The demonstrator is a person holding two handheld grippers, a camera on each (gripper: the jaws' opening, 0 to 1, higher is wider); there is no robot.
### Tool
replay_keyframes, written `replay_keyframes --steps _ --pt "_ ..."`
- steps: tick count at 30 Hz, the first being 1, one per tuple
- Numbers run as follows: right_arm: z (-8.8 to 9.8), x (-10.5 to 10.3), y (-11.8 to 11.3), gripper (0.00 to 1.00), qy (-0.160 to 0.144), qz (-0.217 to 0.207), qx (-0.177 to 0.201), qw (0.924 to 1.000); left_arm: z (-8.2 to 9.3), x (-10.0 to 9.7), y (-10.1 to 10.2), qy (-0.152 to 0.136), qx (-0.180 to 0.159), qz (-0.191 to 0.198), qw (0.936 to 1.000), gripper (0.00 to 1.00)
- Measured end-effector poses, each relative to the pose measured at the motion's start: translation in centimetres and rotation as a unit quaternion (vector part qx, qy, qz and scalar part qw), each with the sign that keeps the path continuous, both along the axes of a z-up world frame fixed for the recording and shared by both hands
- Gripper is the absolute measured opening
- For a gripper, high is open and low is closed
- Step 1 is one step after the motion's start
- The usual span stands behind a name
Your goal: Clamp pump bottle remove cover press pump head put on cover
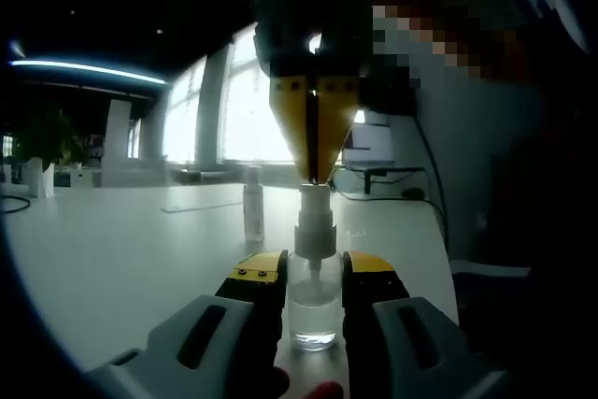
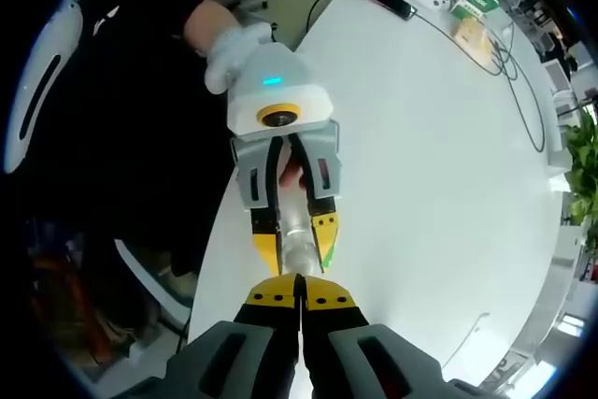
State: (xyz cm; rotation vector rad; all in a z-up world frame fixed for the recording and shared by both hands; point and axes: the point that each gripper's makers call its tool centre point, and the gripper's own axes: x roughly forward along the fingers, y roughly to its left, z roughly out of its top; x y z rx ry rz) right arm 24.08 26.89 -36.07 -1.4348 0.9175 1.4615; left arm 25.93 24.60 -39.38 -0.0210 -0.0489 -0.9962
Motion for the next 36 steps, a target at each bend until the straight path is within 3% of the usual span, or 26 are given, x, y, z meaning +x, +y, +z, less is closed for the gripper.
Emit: replay_keyframes --steps 5,11,22,36 --pt "-0.04 0.0 0.02 0.0 -0.002 0.001 0.0 1.0 -0.05 0.08 0.08 0.0 0.0 0.0 1.0 0.15" --pt "-0.59 0.12 -0.01 0.0 0.004 -0.03 -0.007 0.9995 -0.05 0.05 0.07 0.001 0.0 0.001 1.0 0.15" --pt "0.04 -0.15 -0.14 0.0 -0.008 0.004 0.0 1.0 -0.03 -0.01 -0.01 0.001 0.0 0.0 1.0 0.15" --pt "0.01 -0.07 -0.07 0.0 0.008 -0.009 0.003 0.9999 -0.04 0.06 0.02 0.001 0.0 -0.001 1.0 0.15"
